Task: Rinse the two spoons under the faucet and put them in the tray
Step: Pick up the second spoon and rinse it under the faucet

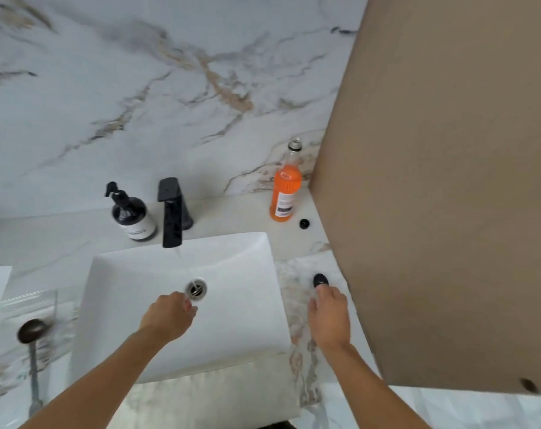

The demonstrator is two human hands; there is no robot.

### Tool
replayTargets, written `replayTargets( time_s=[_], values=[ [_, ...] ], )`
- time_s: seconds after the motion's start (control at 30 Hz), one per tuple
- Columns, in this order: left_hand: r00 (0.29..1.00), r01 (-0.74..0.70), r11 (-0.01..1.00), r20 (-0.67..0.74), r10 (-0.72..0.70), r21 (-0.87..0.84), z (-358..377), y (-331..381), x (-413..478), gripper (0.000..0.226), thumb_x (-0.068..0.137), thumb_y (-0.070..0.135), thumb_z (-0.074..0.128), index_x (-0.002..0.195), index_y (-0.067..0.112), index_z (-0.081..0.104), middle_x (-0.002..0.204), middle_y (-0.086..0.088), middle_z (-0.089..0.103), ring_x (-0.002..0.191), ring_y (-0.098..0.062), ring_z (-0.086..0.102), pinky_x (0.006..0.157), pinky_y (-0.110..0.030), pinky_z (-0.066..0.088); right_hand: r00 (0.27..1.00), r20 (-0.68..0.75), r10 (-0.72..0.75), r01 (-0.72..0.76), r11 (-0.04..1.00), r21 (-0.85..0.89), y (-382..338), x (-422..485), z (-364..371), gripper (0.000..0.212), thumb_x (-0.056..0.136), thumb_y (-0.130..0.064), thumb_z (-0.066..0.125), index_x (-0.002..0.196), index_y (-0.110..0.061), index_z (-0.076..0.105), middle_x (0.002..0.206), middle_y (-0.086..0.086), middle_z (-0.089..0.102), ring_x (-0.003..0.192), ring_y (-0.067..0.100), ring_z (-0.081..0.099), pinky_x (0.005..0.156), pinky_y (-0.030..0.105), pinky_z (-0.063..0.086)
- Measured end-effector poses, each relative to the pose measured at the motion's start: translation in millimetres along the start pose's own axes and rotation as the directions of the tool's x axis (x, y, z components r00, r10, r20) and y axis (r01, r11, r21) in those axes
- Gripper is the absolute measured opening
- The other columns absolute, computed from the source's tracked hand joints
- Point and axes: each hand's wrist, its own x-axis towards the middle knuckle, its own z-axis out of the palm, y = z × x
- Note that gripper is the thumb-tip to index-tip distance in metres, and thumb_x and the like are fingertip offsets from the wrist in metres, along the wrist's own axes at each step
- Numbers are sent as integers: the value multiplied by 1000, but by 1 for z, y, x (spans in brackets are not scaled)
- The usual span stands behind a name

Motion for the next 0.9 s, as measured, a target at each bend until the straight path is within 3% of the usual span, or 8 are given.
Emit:
replayTargets(
  time_s=[0.1,0.37,0.47,0.53,0.6,0.67,0.77,0.9],
  values=[
    [999,-16,1000,34,16,-2,16,23,-4,21,90,40,54,90,23,65,95,-6,69,89,-27,66,77,-33,52,978,154,137,-114,982,-149,41,11,-3,26,97,-30,52,107,-6,56,112,14,60,107,30,58,92,38,47],
    [994,-62,997,87,65,-38,32,55,-6,16,90,39,57,87,26,67,83,1,64,75,-20,62,72,-29,49,923,308,231,-262,963,63,59,13,12,14,96,-19,57,84,-13,52,98,11,67,80,21,57,68,29,47],
    [988,-16,990,153,37,-137,31,57,-4,12,91,33,59,82,26,63,82,-2,71,68,-20,70,71,-31,58,899,369,237,-291,952,96,59,20,11,16,95,-17,57,81,-11,52,87,8,63,76,20,54,64,25,42],
    [975,62,961,221,-1,-269,28,55,-3,10,92,24,60,86,18,65,83,-8,74,57,-19,69,57,-28,58,885,409,222,-311,936,165,51,24,9,22,95,-15,57,74,-12,51,78,5,58,69,18,55,58,24,43],
    [952,184,887,300,-55,-424,20,51,-3,10,94,16,58,89,11,64,84,-11,71,50,-20,61,47,-24,51,873,451,187,-322,915,244,34,26,10,28,94,-15,58,68,-12,50,73,6,57,64,20,56,55,25,46],
    [936,265,807,342,-83,-529,9,47,-1,10,95,14,57,91,8,64,84,-10,69,50,-21,59,47,-23,49,861,494,120,-303,902,309,9,27,14,28,93,-15,60,67,-11,50,68,9,57,57,20,54,58,26,45],
    [947,275,681,315,-68,-679,-6,41,7,17,94,20,59,96,4,64,84,-10,68,57,-23,64,56,-29,56,804,595,-7,-283,875,393,-43,24,24,23,92,-14,62,69,-11,58,56,5,59,35,9,50,46,23,45],
    [955,291,424,289,-72,-857,-23,29,25,35,96,32,57,107,0,65,93,-12,71,71,-26,70,67,-33,60,723,677,-136,-212,889,406,-116,21,48,20,91,-17,63,71,-13,61,53,4,59,35,14,50,47,26,47]
  ],
)
